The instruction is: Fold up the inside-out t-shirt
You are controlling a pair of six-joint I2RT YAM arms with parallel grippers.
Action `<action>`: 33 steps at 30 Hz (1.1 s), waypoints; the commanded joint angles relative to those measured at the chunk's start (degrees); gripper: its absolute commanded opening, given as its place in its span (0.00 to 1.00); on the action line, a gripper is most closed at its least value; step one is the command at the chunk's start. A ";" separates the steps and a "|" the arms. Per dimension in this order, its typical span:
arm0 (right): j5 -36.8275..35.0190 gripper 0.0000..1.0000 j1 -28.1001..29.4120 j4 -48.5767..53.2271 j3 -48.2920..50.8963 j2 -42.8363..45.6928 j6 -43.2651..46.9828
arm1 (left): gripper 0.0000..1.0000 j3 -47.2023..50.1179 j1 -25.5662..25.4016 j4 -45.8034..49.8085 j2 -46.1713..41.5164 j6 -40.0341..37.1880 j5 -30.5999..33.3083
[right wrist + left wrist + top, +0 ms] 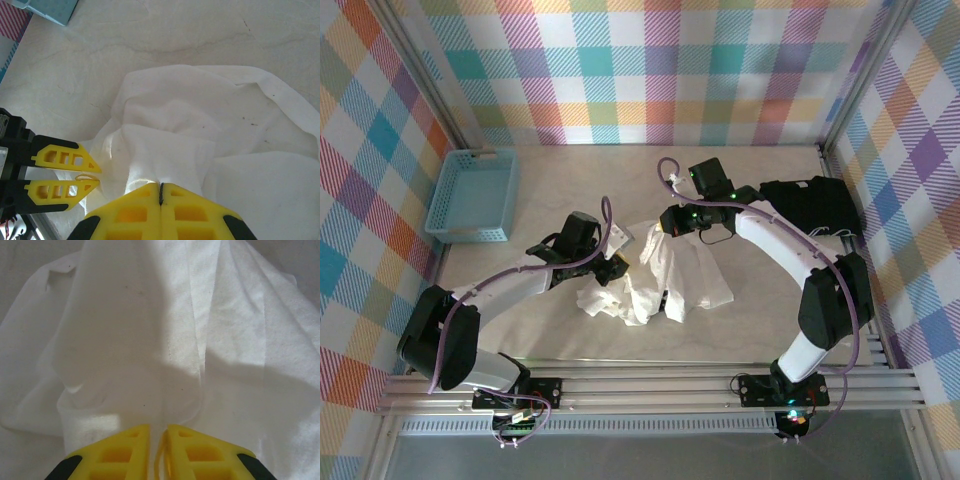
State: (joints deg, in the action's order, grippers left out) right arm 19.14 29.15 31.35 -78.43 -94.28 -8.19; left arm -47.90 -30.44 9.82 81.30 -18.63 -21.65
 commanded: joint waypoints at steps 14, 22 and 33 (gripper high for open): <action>0.35 0.00 -0.67 -0.15 -0.30 0.05 0.11 | 0.00 0.49 1.92 -0.76 -1.90 2.15 -1.78; 0.42 0.00 -0.67 -7.43 3.49 4.14 -5.32 | 0.00 8.94 3.22 -18.66 -15.25 18.46 13.14; 9.16 0.26 2.67 -9.63 2.73 3.30 -8.92 | 0.00 2.30 4.53 -11.44 -19.38 32.56 26.49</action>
State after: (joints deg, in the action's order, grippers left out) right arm 26.24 30.72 18.06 -72.84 -90.19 -18.96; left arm -42.44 -27.31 -3.27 64.73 7.33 -2.79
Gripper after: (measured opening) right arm 0.240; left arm 0.049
